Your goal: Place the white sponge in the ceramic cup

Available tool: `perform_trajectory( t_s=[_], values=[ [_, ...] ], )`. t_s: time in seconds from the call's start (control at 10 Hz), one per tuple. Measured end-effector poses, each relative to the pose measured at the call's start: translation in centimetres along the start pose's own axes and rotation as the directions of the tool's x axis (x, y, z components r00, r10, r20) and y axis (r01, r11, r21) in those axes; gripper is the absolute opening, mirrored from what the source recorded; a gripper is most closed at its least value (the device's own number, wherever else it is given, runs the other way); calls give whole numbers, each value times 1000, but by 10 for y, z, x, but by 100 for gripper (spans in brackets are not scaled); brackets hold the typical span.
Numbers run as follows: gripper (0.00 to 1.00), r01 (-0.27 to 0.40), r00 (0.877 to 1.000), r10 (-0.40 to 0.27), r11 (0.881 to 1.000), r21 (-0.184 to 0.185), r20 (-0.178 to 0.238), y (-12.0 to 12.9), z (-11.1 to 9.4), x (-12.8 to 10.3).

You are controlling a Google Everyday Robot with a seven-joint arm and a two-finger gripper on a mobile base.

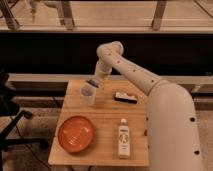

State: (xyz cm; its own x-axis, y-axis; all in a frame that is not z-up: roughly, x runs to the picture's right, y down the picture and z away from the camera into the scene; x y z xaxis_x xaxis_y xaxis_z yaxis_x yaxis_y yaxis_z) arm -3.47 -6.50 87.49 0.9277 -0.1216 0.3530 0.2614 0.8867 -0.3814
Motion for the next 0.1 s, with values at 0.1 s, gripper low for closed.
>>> perform_trajectory(
  t_s=[0.1],
  values=[
    [63,0,1000,0,1000,-1,0,0,0,0]
  ],
)
